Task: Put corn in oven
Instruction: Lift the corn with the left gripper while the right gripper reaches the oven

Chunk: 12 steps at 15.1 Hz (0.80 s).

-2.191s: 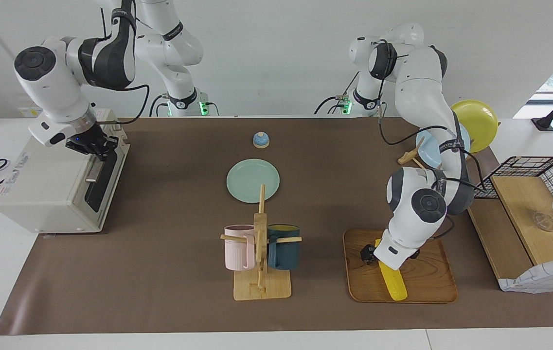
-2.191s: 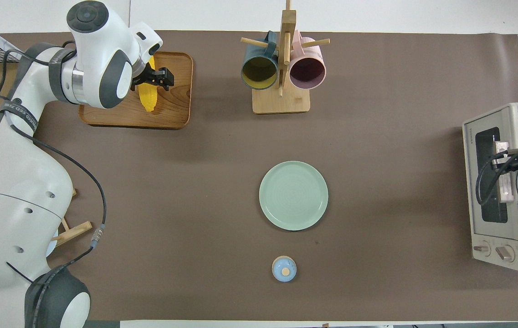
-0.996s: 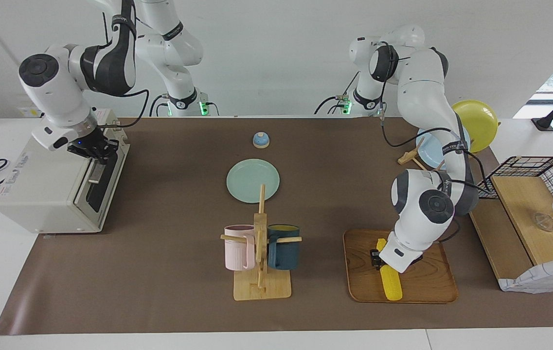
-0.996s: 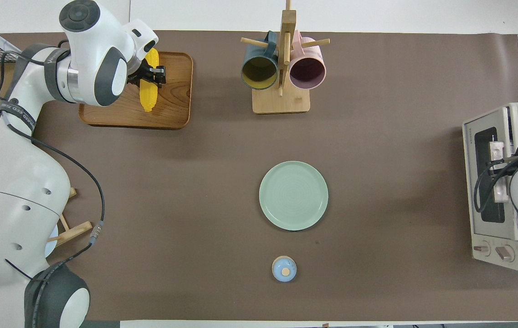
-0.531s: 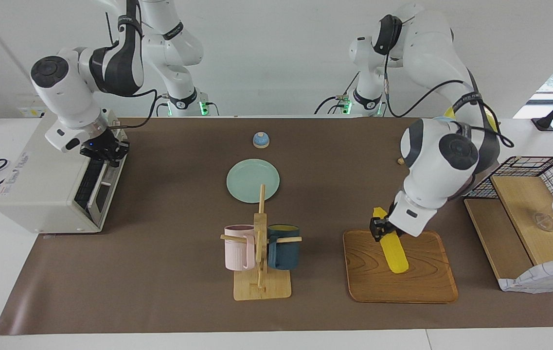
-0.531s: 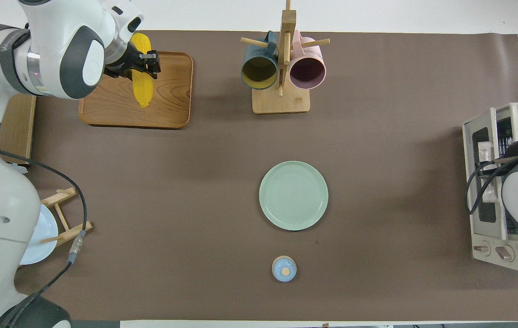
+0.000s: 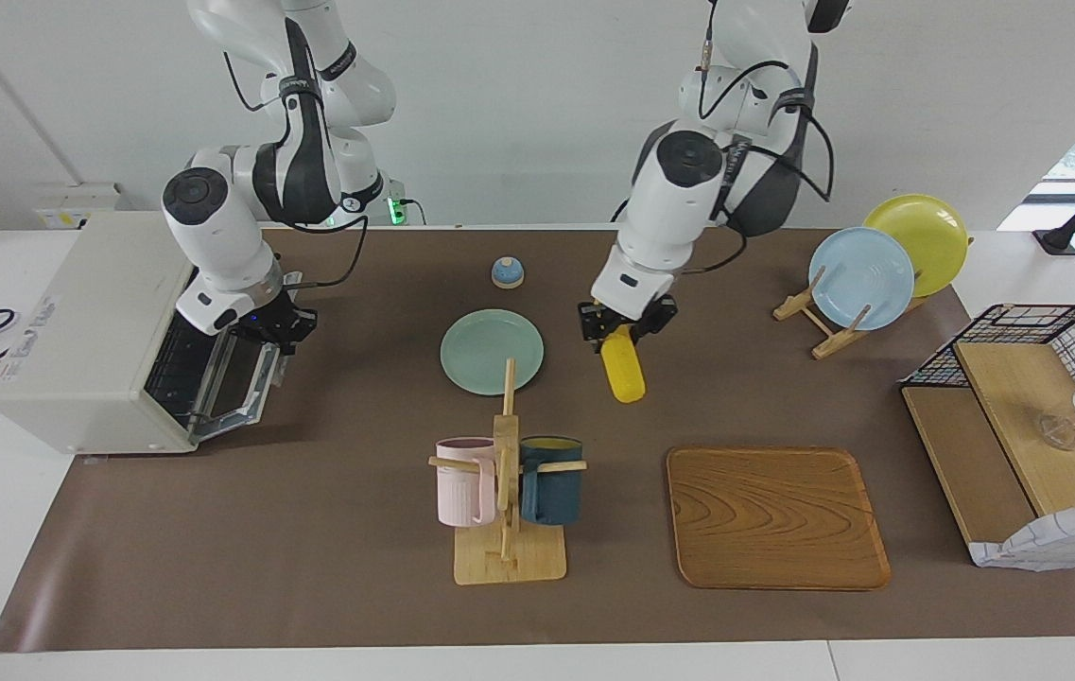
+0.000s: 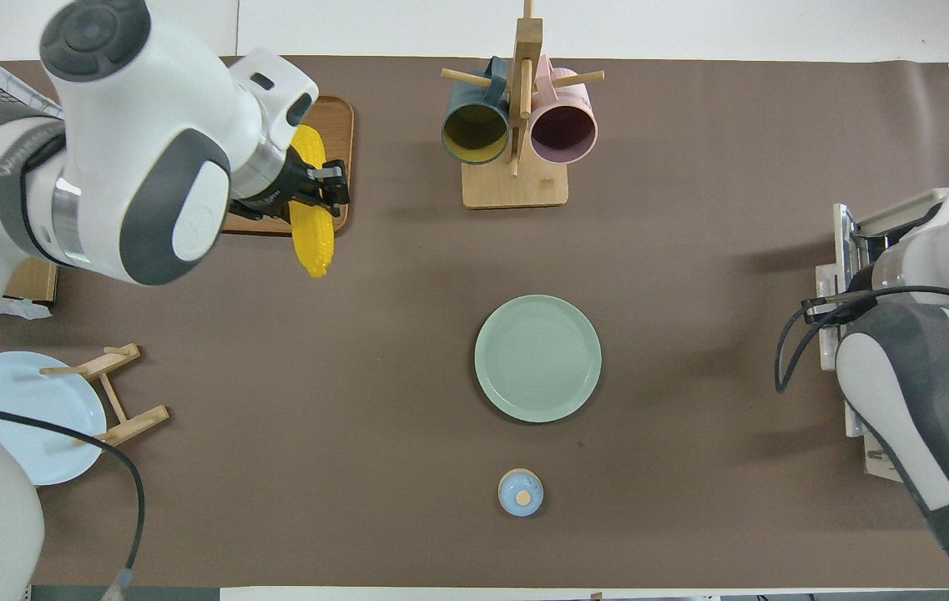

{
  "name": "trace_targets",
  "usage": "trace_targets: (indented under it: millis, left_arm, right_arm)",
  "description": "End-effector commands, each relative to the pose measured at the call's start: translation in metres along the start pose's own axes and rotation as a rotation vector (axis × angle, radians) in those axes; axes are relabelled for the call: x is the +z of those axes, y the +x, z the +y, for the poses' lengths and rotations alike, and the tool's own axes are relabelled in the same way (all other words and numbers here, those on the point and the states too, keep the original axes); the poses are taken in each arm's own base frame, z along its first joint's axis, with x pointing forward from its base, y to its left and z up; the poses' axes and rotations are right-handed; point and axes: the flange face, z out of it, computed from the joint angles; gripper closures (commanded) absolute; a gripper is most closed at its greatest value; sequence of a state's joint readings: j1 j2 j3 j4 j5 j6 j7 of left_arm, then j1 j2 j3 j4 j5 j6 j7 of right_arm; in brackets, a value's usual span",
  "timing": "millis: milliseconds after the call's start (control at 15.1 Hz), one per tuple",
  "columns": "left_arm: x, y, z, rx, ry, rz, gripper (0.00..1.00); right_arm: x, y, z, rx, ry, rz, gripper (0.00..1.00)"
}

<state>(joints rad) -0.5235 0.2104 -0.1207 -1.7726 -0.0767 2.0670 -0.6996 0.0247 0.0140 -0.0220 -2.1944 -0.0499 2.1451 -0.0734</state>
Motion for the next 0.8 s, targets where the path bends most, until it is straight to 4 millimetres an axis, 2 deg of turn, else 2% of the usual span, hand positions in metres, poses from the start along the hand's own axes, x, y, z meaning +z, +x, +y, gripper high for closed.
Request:
trace_targets:
  millis: [0,133,332,465,531,730]
  left_arm:
    - [0.02,-0.056,0.019,0.0,-0.066,0.06,1.0]
    - [0.036,-0.082,0.048,0.006,-0.095,0.071,1.0]
    - [0.072,-0.108,0.08,0.041,-0.116,0.068,1.0]
    - [0.097,-0.11,0.089,0.043,-0.12,0.067,1.0]
    - [0.106,-0.119,0.097,0.06,-0.116,0.059,1.0]
    - [0.12,-0.122,0.1,0.067,-0.109,0.056,1.0]
  right_arm:
    - [0.024,-0.001,0.008,0.007,-0.008,0.065,1.0]
    - [0.036,-0.001,0.005,0.031,-0.005,0.067,1.0]
    - [0.043,0.002,-0.009,0.028,-0.002,0.062,1.0]
    - [0.05,0.005,-0.019,0.033,-0.002,0.063,1.0]
    - [0.055,0.005,-0.019,0.034,-0.002,0.055,1.0]
    - [0.059,0.008,-0.025,0.048,-0.002,0.064,1.0]
